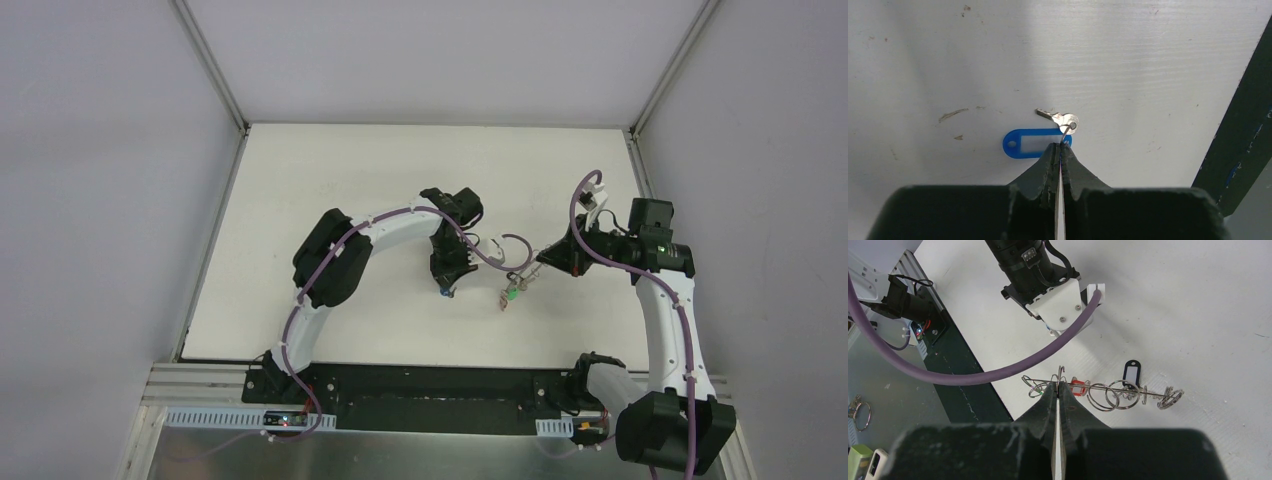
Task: Put the keys on the keyring
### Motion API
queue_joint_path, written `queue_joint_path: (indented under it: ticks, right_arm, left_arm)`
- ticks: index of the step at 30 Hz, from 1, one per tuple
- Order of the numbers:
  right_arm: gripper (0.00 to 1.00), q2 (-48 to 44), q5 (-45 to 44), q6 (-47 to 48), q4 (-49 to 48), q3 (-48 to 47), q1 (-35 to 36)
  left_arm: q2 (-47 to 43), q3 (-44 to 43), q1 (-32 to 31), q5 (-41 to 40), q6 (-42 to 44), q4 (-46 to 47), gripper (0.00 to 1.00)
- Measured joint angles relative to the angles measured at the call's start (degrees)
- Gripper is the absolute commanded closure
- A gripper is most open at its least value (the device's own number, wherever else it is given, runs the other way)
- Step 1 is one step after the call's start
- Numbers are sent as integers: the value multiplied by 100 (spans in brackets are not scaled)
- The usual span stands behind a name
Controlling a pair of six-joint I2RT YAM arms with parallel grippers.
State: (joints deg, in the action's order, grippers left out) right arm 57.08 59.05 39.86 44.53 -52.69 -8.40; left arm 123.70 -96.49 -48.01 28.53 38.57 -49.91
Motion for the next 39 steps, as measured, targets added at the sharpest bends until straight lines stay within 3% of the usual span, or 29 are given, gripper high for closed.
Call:
queue_joint_path:
  ticks: [9, 39]
  right_arm:
    - [100, 0, 0, 0, 0, 2, 0]
    - [100, 52, -2, -20, -22, 9, -4]
  left_arm:
    - [-9, 0, 2, 149, 2, -35, 82]
    - [160, -87, 4, 640, 39, -197, 80]
